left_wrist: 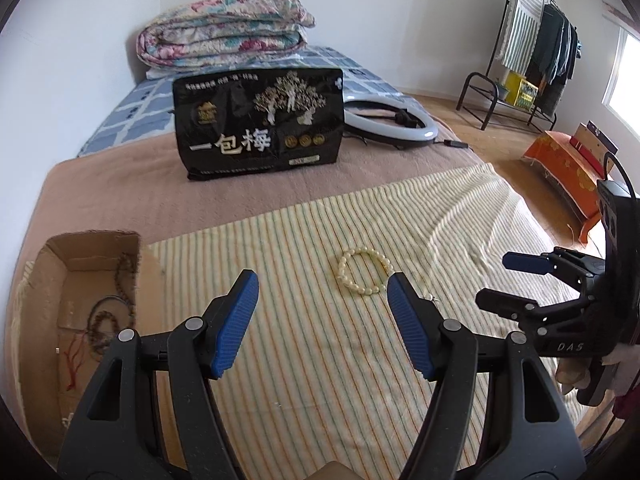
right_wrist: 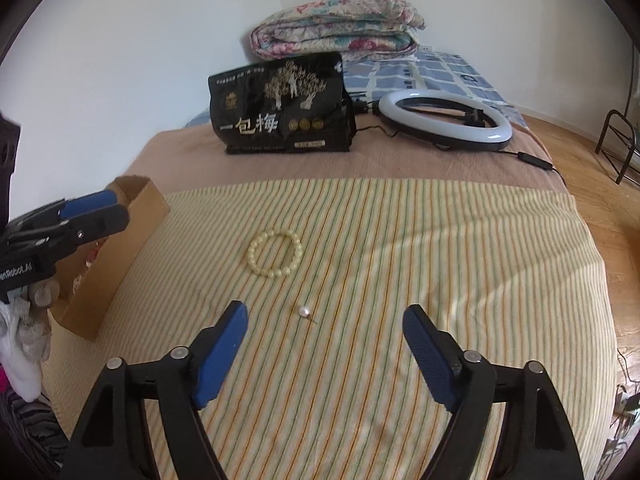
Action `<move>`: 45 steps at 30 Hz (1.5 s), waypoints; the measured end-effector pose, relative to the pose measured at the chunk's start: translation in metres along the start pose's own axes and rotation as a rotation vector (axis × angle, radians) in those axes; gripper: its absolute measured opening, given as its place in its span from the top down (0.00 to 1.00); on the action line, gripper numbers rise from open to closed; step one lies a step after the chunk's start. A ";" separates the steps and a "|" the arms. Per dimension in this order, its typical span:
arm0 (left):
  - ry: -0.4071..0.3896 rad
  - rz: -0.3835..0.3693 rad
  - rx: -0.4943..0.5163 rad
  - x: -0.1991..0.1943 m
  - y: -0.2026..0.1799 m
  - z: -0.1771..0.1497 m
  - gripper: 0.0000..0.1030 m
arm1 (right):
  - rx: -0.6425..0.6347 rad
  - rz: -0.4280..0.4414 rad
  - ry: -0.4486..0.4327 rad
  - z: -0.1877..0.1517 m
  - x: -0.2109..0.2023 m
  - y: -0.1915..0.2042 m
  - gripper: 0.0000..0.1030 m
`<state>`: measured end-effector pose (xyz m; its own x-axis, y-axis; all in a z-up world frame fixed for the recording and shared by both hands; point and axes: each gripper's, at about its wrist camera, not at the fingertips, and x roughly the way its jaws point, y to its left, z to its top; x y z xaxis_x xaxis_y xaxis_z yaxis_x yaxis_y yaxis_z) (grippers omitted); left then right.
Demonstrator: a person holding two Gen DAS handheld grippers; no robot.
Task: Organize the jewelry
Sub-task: 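Move the right gripper to the other pearl stud while the left gripper approaches the cream bead bracelet, then grasp the pearl stud with the right gripper while the left gripper grasps the cream bead bracelet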
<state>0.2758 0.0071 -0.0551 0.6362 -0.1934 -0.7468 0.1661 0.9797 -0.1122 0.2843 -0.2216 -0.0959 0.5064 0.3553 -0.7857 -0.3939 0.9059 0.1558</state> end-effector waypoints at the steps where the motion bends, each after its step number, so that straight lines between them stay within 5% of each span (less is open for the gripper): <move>1: 0.011 -0.005 -0.001 0.007 -0.001 0.000 0.33 | -0.008 0.001 0.007 -0.001 0.004 0.001 0.28; 20: 0.139 -0.053 -0.022 0.097 -0.011 0.000 0.60 | -0.146 0.025 0.068 -0.012 0.050 0.018 0.60; 39: 0.202 -0.062 -0.041 0.136 -0.014 -0.004 0.60 | -0.232 -0.019 0.086 -0.017 0.068 0.027 0.80; 45: 0.187 -0.023 -0.028 0.142 -0.014 -0.005 0.81 | -0.206 -0.039 0.081 -0.016 0.071 0.017 0.92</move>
<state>0.3602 -0.0333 -0.1625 0.4808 -0.2048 -0.8526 0.1557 0.9768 -0.1469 0.3010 -0.1845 -0.1584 0.4644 0.2940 -0.8354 -0.5278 0.8494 0.0056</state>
